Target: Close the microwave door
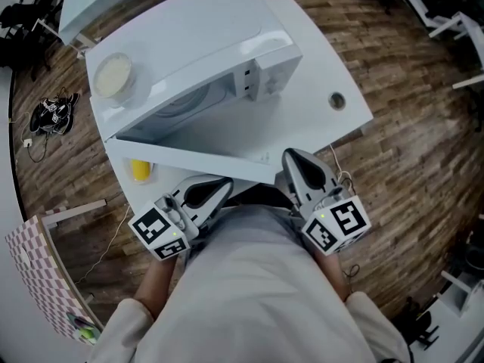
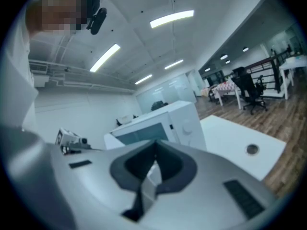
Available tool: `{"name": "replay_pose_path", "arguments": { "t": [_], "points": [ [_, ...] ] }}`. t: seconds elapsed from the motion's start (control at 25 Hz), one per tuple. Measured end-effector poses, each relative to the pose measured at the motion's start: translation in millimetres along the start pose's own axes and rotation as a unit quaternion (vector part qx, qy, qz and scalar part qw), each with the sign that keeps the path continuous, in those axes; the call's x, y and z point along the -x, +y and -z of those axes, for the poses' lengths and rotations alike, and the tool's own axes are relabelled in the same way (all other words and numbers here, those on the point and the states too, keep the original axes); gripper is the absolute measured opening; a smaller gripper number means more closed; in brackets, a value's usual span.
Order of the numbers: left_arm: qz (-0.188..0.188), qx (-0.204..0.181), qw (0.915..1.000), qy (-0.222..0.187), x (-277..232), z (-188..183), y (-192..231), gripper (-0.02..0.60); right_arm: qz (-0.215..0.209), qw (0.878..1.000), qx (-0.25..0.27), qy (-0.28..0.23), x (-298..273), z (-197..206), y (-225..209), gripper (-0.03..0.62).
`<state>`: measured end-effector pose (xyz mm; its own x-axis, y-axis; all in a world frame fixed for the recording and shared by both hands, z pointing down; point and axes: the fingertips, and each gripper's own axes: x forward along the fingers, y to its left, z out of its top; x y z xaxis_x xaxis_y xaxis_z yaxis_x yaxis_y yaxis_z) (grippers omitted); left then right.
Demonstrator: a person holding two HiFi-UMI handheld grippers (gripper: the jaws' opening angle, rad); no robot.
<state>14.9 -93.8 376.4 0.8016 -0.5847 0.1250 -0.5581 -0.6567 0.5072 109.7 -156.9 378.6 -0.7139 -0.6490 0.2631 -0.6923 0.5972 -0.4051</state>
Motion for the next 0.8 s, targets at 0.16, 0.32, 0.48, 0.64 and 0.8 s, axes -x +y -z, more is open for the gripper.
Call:
{"name": "replay_pose_path", "arguments": {
  "t": [0.16,0.32,0.48,0.64,0.8],
  "points": [
    [-0.017,-0.001,0.9998,-0.006,-5,-1,3,0.016,-0.017,1.0,0.003,0.001,-3,-4,-4,0.021],
    [-0.034,-0.004,0.9993,-0.014,-8,-3,7,0.015,-0.033,0.999,0.006,-0.001,-7,-10,-6,0.021],
    [-0.05,-0.002,0.9985,-0.023,-11,-5,10,0.015,-0.044,0.999,0.005,0.002,-9,-11,-7,0.021],
    [-0.062,0.001,0.9976,-0.032,-16,-8,13,0.015,-0.056,0.998,0.0,0.006,-12,-10,-7,0.022],
    [-0.071,0.0,0.9969,-0.033,-19,-9,16,0.015,-0.066,0.998,-0.002,0.013,-13,-8,-5,0.022]
  ]
}}
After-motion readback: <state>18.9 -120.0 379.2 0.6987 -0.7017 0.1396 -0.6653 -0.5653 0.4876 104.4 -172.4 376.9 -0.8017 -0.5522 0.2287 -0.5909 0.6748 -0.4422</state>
